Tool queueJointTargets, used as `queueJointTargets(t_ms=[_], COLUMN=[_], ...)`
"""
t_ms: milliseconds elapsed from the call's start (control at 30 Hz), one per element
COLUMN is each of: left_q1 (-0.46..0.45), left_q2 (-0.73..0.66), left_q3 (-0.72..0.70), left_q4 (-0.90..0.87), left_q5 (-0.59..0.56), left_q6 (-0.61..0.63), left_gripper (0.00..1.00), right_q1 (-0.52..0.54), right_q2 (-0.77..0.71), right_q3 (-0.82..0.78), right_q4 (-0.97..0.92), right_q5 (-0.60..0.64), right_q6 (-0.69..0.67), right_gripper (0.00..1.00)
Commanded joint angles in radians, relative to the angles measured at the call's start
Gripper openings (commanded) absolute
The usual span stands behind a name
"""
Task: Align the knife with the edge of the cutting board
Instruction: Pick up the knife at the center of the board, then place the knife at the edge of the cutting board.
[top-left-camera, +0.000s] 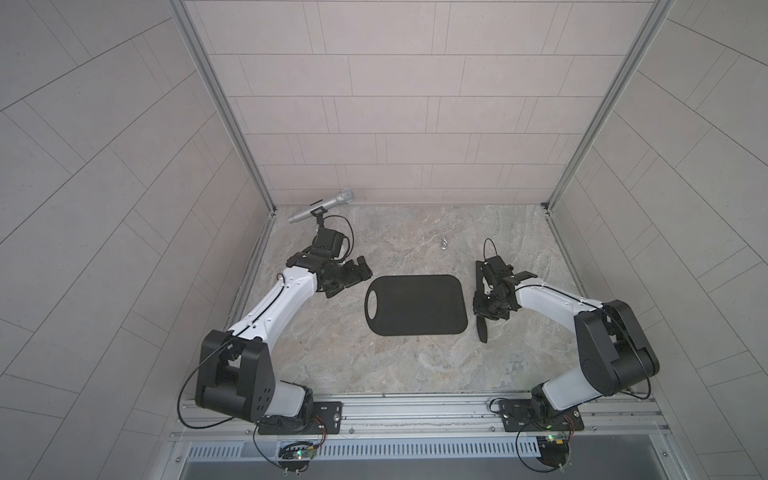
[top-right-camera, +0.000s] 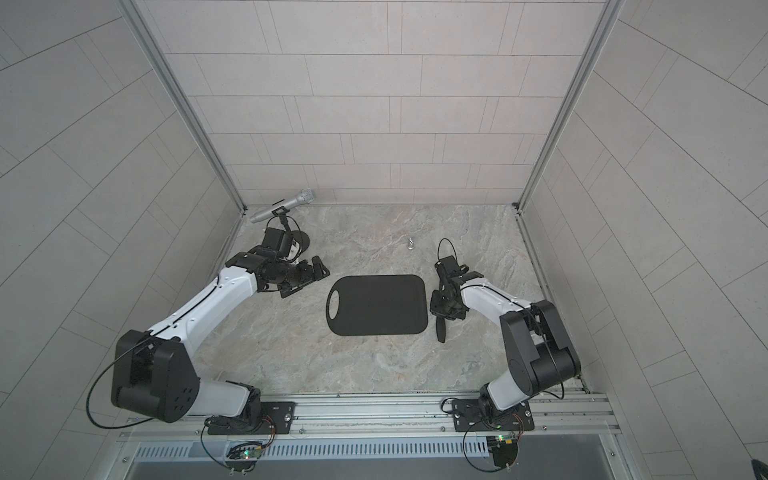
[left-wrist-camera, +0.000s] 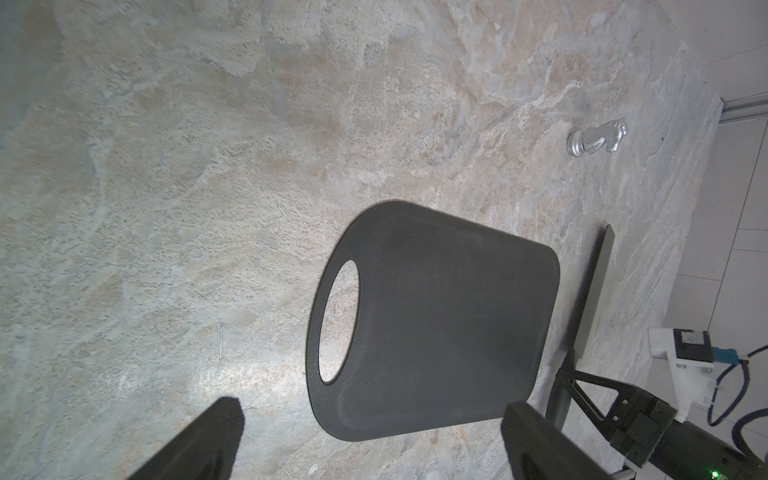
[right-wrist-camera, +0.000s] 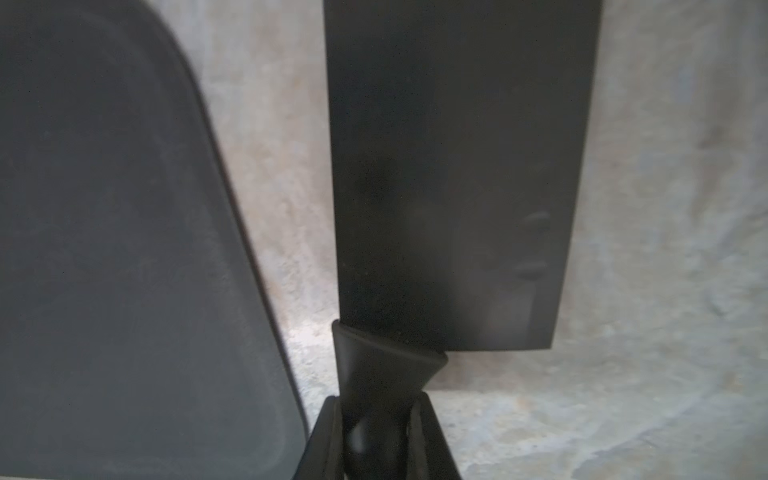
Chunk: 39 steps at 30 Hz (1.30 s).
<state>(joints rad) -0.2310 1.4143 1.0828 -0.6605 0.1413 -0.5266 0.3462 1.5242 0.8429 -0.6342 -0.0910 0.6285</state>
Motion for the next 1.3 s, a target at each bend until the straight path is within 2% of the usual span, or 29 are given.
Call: queueJointTargets(t_ms=[0,233,867,1267], left_q1=[0.005,0.003,0.003,0.002], left_q2=[0.000,0.006,0.022,0.023], left_q3=[0.012,0.010,0.012,0.011], left_q4=[-0.008,-0.008,-0.008,-0.009], left_q5=[-0.008,-0.014,-0.022,-0.029], left_q6=[0.011,0.011,0.013,0.017], left_gripper=[1.00,1.00,1.00,1.00], right_q1=[0.045,0.152,0.329,0.373], right_q2=[-0.039,-0.050,-0.029,0.053], right_q3=[0.001,0.014,0.053,0.049], right_q4=[0.036,0.039,0.020,0.043], right_q5=[0.045,0.084,0.179,0.168], right_q6=[0.056,0.113,0.204,0.229], right_gripper=[0.00,0.00,0.00,0.02])
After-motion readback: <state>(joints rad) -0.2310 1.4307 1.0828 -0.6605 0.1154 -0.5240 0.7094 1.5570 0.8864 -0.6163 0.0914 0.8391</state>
